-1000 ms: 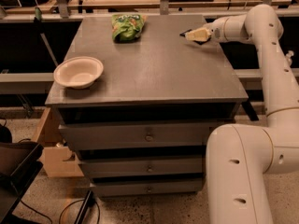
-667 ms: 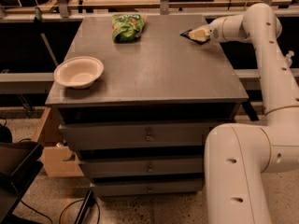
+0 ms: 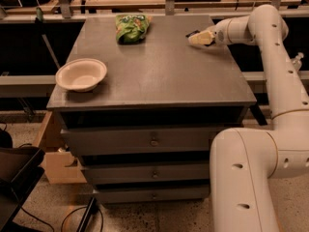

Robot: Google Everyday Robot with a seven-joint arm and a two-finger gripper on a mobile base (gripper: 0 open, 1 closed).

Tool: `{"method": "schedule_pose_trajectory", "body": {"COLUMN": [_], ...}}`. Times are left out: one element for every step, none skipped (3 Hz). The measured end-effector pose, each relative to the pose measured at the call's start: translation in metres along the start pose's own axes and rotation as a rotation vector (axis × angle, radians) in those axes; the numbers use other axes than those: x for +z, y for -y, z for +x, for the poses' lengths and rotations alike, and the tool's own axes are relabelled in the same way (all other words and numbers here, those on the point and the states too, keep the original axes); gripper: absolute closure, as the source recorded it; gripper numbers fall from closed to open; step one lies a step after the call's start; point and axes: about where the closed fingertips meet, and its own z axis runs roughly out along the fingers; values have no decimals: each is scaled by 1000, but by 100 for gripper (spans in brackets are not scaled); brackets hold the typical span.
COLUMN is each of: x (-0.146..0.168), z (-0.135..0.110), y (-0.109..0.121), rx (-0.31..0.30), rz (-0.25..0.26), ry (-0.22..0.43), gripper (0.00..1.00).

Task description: Move rxbar blueberry near paper bowl

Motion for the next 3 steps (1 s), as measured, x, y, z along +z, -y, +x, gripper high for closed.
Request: {"method": "schedule_pose_trajectory", "body": {"x": [3, 7, 7], "z": [2, 3, 3], "y": [-2, -3, -1], "rx": [1, 2, -13], "rz": [-4, -8, 19], "ry": [-3, -6, -37], "gripper": [14, 0, 0]}}
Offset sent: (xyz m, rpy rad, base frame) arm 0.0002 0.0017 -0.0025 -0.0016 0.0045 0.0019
